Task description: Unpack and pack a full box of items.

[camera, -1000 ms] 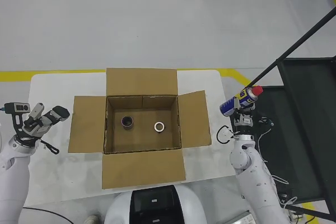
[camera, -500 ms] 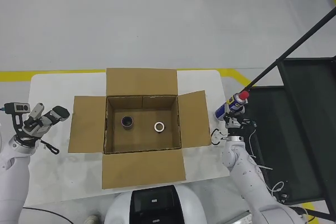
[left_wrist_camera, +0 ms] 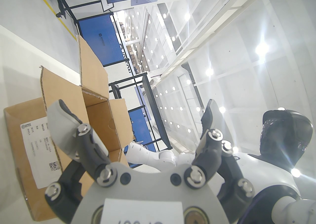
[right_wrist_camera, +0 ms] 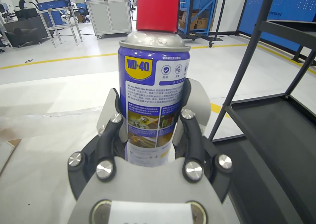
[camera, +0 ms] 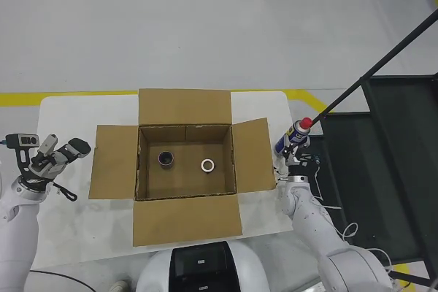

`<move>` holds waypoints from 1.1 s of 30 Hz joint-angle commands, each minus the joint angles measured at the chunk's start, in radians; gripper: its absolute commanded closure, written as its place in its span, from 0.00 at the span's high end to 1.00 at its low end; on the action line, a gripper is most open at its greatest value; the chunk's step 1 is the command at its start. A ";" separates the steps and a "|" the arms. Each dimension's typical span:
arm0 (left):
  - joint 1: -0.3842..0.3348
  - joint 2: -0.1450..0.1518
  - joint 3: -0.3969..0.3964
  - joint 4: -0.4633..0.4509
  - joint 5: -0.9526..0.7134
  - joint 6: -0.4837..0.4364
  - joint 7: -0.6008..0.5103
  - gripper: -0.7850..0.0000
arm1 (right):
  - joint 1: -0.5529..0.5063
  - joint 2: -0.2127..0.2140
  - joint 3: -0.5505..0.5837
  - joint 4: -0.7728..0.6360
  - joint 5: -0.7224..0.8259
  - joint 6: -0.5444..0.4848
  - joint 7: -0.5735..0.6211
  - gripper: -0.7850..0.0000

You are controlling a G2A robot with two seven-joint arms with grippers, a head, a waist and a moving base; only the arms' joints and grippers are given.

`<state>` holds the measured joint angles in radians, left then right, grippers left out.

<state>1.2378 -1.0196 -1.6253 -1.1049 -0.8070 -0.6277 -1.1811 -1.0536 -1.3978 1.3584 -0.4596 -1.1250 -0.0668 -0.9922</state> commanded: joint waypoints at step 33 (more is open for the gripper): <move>0.000 0.000 0.000 0.000 0.000 0.000 0.000 1.00 | -0.157 0.017 0.048 -0.267 0.045 -0.122 -0.025 1.00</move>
<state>1.2378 -1.0196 -1.6253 -1.1049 -0.8070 -0.6277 -1.1811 -1.1884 -1.3846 1.3979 -0.6761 -1.0762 -0.1910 -1.0245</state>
